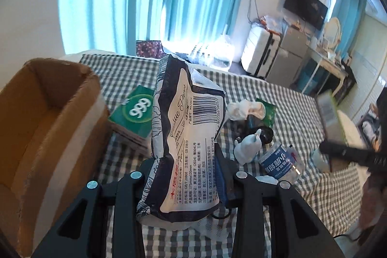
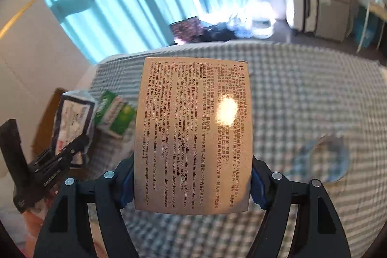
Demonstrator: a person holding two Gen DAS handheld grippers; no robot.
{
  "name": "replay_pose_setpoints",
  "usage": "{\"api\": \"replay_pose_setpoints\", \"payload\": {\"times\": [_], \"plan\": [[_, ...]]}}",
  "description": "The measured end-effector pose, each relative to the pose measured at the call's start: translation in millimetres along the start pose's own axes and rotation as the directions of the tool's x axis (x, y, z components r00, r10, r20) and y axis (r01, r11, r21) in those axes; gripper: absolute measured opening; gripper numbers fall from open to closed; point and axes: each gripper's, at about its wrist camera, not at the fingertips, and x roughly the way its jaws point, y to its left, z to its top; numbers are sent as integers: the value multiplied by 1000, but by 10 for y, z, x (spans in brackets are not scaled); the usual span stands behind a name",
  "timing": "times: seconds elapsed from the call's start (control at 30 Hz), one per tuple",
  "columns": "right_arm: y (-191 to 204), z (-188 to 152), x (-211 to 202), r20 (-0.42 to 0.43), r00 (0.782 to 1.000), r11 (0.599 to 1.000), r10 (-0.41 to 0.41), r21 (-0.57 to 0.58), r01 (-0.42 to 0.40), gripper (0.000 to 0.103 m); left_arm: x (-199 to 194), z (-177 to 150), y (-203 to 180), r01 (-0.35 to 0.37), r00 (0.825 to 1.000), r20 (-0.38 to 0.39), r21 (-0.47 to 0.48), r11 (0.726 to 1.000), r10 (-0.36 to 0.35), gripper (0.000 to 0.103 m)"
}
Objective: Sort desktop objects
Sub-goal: 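Lift the white tissue pack with the left tool while the right tool holds a printed leaflet, then carry both items to the cardboard box and open both tools to drop them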
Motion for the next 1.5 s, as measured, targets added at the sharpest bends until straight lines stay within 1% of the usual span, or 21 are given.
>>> {"api": "replay_pose_setpoints", "payload": {"times": [0.1,0.17,0.27,0.37,0.4,0.5,0.6,0.67,0.83,0.93,1.07,1.17,1.27,1.33,1.4,1.5], "plan": [[94,-48,35,-27,1000,1000,12,5,-12,74,-110,14,80,-18,1000,19,-27,999,19,37],[174,-44,-24,-9,1000,1000,4,-7,-4,74,-166,23,104,-32,999,30,-39,999,33,37],[192,-84,-159,39,999,1000,18,4,-18,74,-258,40,128,-49,997,49,-61,997,53,37],[140,-167,-205,43,998,997,42,58,-45,74,-336,33,110,-45,997,65,-60,997,49,37],[100,-134,-208,37,998,997,43,69,-45,74,-362,23,102,-47,996,69,-51,998,51,37],[113,-162,-273,42,999,997,34,74,-37,74,-365,-2,79,-54,997,61,-38,998,56,37],[87,-103,-360,67,996,996,52,74,-57,74,-347,-15,49,-50,997,58,-30,998,52,37],[85,-121,-371,76,995,995,58,74,-64,74,-329,-20,42,-47,997,54,-28,999,48,37],[29,-154,-413,64,995,992,78,98,-84,74,-231,-35,19,-38,999,35,-30,999,39,37],[-28,-132,-386,57,995,989,87,113,-93,74,-151,-54,-22,-49,999,21,-18,999,49,37],[23,-102,-358,58,996,993,61,95,-66,74,-40,-55,-94,-30,1000,5,-17,999,30,37],[74,-71,-291,53,997,995,59,79,-64,74,40,-55,-177,-17,1000,-1,0,1000,17,37],[104,-84,-226,52,998,998,32,55,-35,74,96,-46,-195,-16,1000,-9,-2,1000,16,37],[108,-92,-184,43,999,998,27,50,-29,74,103,-23,-177,-22,1000,-15,-13,1000,22,37],[138,-85,-158,36,999,999,31,41,-33,74,97,18,-131,-28,999,-47,-22,999,27,37],[295,-64,-131,32,999,1000,-19,-8,19,74,-23,72,-37,-31,999,-42,-60,998,29,37]]}}
